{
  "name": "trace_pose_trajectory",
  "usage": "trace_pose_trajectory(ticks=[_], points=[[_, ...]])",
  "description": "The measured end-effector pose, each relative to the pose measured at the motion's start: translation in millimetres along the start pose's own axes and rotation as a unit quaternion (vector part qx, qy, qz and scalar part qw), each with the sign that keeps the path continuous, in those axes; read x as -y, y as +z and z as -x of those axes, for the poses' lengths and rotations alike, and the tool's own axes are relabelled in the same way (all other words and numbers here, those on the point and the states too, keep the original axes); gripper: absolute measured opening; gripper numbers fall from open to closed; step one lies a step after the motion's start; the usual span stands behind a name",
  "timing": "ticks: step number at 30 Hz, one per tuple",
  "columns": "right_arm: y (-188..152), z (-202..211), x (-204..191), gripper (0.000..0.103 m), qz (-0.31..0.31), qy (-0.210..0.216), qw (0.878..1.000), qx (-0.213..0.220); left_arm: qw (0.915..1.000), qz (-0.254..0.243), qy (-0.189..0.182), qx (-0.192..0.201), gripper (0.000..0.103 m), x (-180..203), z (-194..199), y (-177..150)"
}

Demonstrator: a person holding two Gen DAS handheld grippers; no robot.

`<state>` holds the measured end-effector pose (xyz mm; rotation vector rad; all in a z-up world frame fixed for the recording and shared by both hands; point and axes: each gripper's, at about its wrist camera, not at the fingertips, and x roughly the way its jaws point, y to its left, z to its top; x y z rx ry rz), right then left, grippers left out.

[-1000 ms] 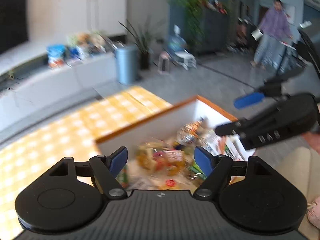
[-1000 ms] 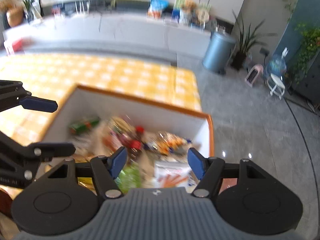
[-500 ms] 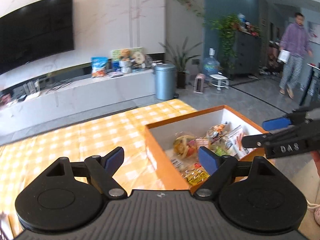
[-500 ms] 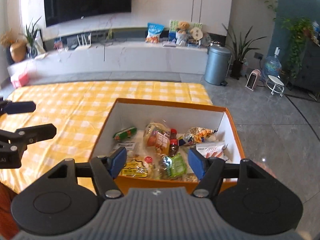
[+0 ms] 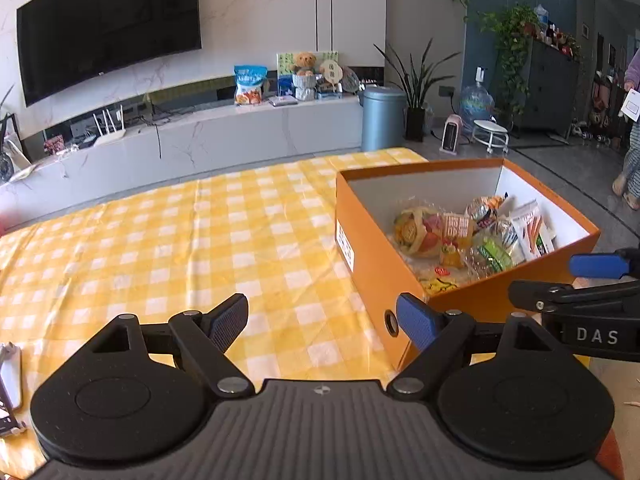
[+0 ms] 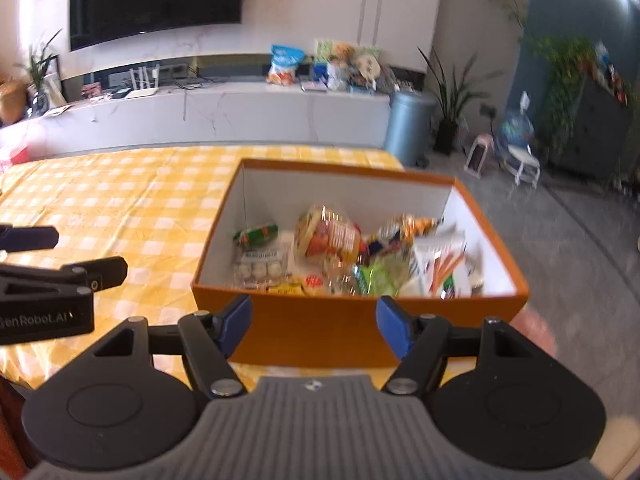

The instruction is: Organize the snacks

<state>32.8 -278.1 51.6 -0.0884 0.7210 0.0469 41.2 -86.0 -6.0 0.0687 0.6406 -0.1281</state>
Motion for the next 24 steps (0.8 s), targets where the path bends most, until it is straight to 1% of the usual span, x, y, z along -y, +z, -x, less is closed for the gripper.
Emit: trace_pose_trajectory(ticks=[2, 4, 6, 7, 14, 24], points=[[-4.6, -2.0, -0.5, 0.068, -0.017, 0.005, 1.0, -0.007, 1.0, 0.001, -0.001, -0.007, 0.098, -0.5, -1.1, -2.1], [-6.2, -3.7, -2.3, 0.068, -0.019, 0.006, 1.0, -0.009, 0.9999, -0.001, 0.0, -0.01, 0.098, -0.6, -2.6, -4.9], [-6.6, -6.8, -4.0, 0.073, -0.016, 0.005, 1.0, -0.01, 0.9999, 0.0, 0.002, -0.01, 0.098, -1.9, -1.0, -5.3], [-6.9, -6.7, -4.1, 0.074, -0.015, 0.006, 1.0, -0.009, 0.9999, 0.002, 0.003, -0.011, 0.098, -2.7, -2.1, -4.7], [-6.5, -7.5, -3.0, 0.075, -0.02, 0.004, 1.0, -0.008, 0.9999, 0.007, 0.008, -0.013, 0.098, -6.7, -0.6, -1.6], [-5.1, -5.7, -6.0, 0.075, -0.012, 0.006, 1.0, -0.004, 0.9998, 0.004, 0.008, -0.015, 0.098, -8.1, 0.1, -0.9]])
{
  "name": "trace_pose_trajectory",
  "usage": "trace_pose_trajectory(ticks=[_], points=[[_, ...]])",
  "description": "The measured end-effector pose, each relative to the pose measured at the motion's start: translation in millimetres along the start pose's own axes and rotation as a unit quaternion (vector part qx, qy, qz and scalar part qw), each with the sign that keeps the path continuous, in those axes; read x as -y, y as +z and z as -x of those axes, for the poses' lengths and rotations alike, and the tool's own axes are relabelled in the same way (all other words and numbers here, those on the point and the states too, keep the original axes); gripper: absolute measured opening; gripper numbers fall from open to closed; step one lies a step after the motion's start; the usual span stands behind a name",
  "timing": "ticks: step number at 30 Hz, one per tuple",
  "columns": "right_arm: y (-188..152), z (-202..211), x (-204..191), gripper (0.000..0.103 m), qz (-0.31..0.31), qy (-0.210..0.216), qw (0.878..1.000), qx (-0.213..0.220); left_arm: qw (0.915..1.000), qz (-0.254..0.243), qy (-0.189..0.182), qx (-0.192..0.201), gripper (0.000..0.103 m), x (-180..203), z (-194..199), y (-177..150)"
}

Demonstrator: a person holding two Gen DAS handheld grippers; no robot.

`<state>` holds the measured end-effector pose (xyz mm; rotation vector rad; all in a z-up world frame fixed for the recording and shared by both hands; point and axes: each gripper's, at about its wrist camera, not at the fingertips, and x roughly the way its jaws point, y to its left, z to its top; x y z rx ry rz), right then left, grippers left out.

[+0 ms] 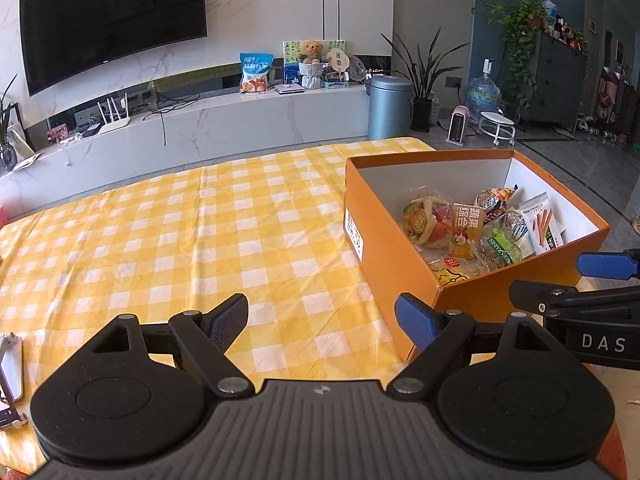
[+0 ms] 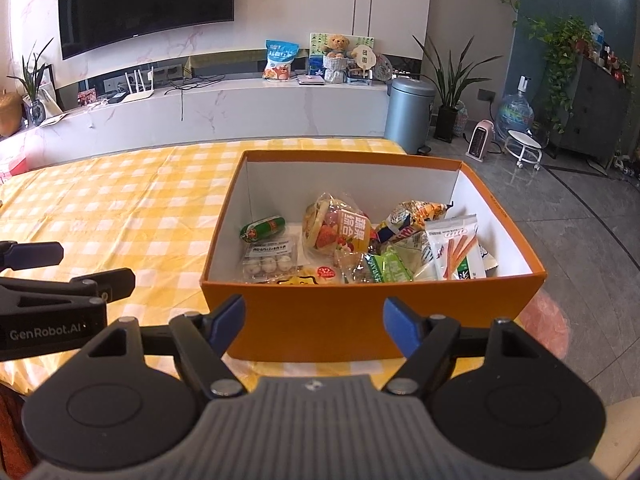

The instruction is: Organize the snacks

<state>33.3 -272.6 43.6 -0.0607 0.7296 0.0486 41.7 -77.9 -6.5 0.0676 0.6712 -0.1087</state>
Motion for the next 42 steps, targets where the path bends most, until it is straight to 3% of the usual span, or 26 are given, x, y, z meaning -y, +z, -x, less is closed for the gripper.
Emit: trace_pose_trajectory(ticks=[42], points=[[-1.4, -2.2, -15.2, 0.079, 0.025, 0.012, 1.0, -0.002, 0.9999, 0.012, 0.011, 0.0, 0.098, -5.0, 4.4, -0.3]])
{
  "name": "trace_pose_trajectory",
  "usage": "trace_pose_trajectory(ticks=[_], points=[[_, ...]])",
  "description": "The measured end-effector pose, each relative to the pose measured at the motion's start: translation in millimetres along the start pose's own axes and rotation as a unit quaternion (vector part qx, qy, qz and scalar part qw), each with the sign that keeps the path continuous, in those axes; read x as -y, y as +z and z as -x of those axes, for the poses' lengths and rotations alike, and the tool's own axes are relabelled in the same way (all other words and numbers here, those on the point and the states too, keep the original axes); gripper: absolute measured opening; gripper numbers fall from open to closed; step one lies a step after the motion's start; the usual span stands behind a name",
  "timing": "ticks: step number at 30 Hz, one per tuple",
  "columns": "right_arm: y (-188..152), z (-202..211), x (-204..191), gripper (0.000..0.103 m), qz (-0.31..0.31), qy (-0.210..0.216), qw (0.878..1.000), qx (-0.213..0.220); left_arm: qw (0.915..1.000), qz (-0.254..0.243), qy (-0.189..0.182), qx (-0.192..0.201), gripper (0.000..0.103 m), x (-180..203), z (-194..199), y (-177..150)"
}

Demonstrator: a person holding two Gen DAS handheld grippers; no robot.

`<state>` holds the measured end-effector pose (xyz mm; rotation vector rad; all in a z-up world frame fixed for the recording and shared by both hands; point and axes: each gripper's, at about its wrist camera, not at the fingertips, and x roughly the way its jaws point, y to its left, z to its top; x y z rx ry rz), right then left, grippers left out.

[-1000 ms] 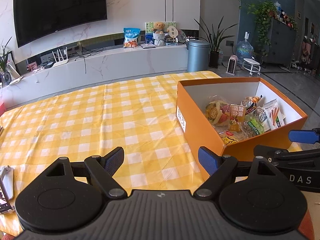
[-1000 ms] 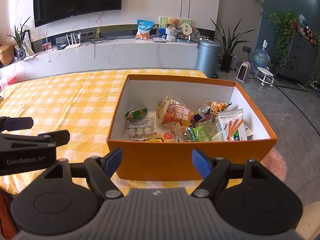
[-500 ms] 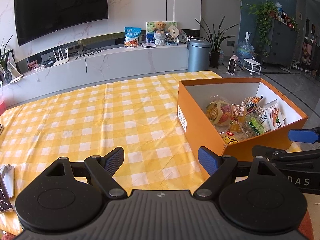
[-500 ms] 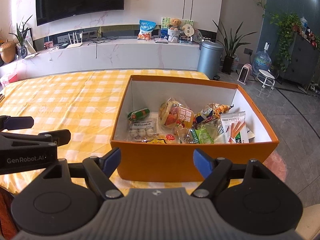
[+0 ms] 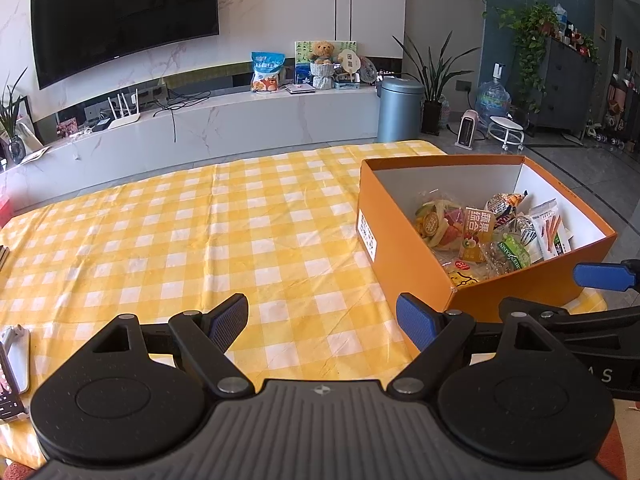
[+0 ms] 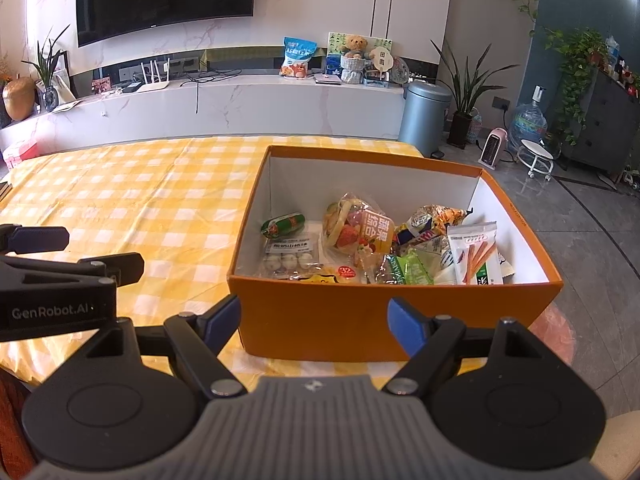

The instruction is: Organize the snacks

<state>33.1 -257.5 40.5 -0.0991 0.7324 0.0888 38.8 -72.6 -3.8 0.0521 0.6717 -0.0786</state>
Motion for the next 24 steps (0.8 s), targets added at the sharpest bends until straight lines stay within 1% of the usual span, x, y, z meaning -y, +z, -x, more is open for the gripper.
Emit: trace_pose_trajectory(ticks=[9, 24], points=[[-1.5, -0.9, -0.4, 0.08, 0.001, 0.0, 1.0, 0.001, 1.0, -0.001, 0.002, -0.005, 0.098, -1.0, -0.7, -0.4], [-0.7, -1.0, -3.5, 0.08, 0.009, 0.002, 1.0, 0.001, 1.0, 0.0, 0.003, -0.002, 0.098, -2.3, 1.6, 0.5]])
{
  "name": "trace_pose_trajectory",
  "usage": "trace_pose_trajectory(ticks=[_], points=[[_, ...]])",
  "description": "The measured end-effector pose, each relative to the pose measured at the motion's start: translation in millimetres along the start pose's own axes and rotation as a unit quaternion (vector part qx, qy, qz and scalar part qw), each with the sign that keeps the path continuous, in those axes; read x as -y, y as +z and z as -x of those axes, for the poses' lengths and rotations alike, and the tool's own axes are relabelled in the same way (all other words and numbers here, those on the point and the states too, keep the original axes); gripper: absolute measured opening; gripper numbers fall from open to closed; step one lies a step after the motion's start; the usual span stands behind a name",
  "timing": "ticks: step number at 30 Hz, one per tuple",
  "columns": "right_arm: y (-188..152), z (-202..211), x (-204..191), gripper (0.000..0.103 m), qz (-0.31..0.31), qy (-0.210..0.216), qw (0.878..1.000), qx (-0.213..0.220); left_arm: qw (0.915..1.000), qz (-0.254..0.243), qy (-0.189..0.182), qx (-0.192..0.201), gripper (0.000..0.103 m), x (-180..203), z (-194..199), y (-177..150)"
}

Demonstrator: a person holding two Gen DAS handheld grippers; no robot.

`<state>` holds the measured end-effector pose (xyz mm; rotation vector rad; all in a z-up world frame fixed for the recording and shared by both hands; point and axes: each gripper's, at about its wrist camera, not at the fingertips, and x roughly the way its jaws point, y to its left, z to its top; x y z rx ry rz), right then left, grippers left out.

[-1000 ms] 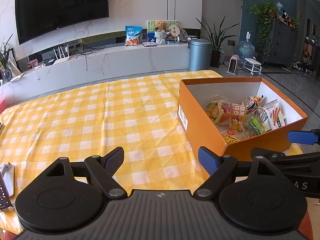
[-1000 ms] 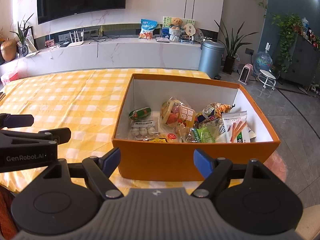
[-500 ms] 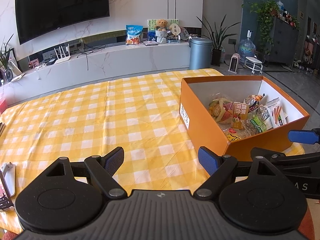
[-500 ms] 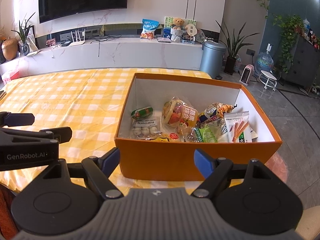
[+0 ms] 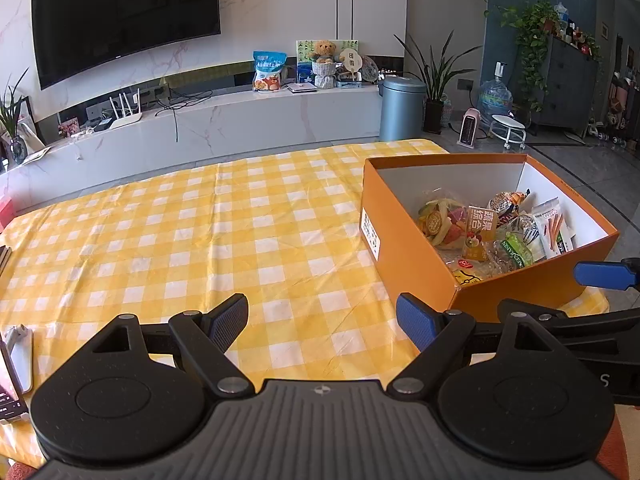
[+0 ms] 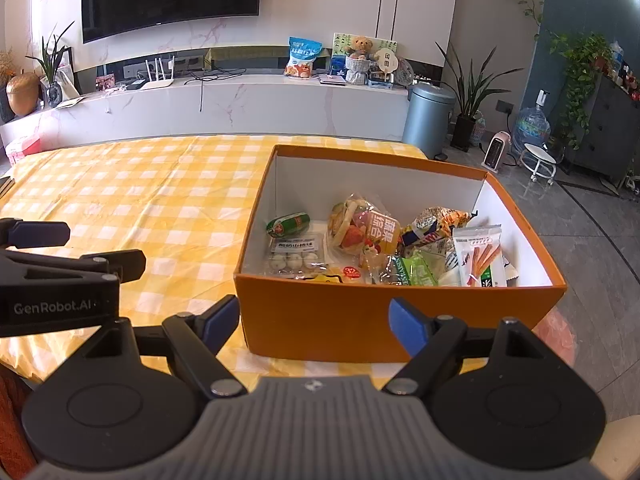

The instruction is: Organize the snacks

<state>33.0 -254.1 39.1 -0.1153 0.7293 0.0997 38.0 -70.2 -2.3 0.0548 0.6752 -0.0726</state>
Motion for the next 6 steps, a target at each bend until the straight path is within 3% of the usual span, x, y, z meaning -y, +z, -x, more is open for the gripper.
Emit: trace_pose_trajectory(ticks=[6], points=[[0.2, -0.2, -0.4, 0.081, 0.002, 0.0, 1.0, 0.001, 1.0, 0.002, -0.002, 0.002, 0.098, -0.9, 0.6, 0.4]])
